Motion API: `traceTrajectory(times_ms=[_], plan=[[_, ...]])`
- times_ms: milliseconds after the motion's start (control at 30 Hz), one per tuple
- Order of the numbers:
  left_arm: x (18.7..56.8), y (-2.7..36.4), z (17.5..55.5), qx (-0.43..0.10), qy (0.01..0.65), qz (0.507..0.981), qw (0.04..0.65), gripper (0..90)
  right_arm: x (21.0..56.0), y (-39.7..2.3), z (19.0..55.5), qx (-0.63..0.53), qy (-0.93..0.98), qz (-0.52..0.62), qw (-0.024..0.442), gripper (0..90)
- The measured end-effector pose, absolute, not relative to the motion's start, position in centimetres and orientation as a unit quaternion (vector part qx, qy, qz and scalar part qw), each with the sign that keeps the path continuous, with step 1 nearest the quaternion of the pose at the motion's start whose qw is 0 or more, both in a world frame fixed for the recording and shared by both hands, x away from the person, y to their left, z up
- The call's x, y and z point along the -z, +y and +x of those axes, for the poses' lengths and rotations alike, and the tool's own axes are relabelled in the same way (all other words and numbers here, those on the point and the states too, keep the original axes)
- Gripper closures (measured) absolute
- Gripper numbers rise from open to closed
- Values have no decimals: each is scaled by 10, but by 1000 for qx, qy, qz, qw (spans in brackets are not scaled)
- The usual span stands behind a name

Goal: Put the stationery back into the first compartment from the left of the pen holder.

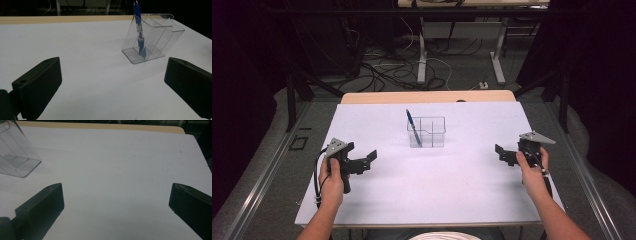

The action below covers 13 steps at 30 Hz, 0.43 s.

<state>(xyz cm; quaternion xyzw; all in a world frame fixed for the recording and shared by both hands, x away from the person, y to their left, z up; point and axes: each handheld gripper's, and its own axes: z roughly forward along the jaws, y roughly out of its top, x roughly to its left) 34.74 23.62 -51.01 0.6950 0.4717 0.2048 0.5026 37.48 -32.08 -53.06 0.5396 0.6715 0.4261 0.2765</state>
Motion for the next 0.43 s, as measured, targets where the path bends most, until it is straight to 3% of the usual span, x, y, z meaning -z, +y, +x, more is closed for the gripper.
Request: traceTrajectory(times_ms=[433], plan=[[512, 237, 349, -203, 475, 695, 499, 13, 537, -324, 376, -430, 660, 554, 269, 0]])
